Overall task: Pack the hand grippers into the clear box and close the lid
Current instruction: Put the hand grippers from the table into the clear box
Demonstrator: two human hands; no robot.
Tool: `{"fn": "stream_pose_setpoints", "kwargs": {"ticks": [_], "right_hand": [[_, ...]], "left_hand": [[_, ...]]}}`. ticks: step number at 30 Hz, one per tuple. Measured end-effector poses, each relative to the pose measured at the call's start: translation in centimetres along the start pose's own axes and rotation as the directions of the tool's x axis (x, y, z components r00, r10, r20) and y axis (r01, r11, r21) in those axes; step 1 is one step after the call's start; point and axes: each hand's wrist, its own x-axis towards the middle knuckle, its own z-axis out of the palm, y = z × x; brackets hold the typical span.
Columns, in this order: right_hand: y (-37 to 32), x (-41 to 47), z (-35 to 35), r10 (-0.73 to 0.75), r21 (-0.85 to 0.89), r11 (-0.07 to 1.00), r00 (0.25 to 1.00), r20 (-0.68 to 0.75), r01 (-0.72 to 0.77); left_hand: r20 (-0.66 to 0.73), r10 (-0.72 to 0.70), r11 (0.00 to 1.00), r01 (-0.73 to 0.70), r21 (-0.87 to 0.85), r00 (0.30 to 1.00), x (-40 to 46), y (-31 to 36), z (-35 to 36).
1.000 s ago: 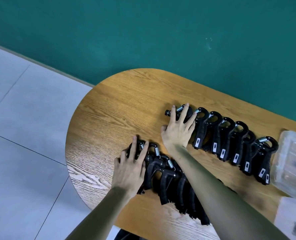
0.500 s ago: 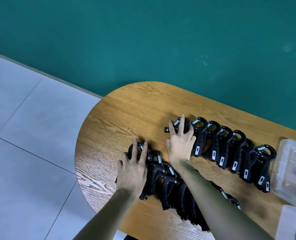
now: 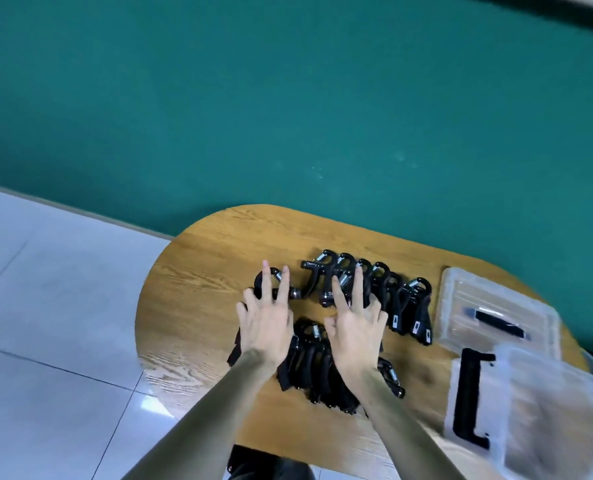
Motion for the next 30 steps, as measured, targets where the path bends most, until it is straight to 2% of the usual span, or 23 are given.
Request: {"fn": "stream_pose_setpoints", "kwargs": {"ticks": [6, 17, 24, 30], "right_hand": [[6.1, -3.2, -5.1, 0.069, -0.013, 0.997, 0.995, -0.074, -0.071], [22.3, -9.9, -7.5, 0.294, 0.006, 0.955, 0.941, -0.166, -0.297], [35.1, -14.1, -7.7, 0.462, 0.086, 0.887, 0.877, -0.131, -0.454], [44.0, -16.4, -6.0, 0.551, 0.109, 0.828, 0.834, 0.024, -0.550]], "left_hand": [[-0.074, 0.182, 0.982, -0.185, -0.027, 0.980, -2.3, 7.4, -2.2], [-0.122, 0.456, 0.889, -0.459, 0.008, 0.882, -8.2, 24.0, 0.2], [-0.073, 0.523, 0.852, -0.522, 0.037, 0.849, -12.3, 36.4, 2.3], [0.001, 0.530, 0.848, -0.529, 0.033, 0.848, -14.1, 43.8, 5.7]]}}
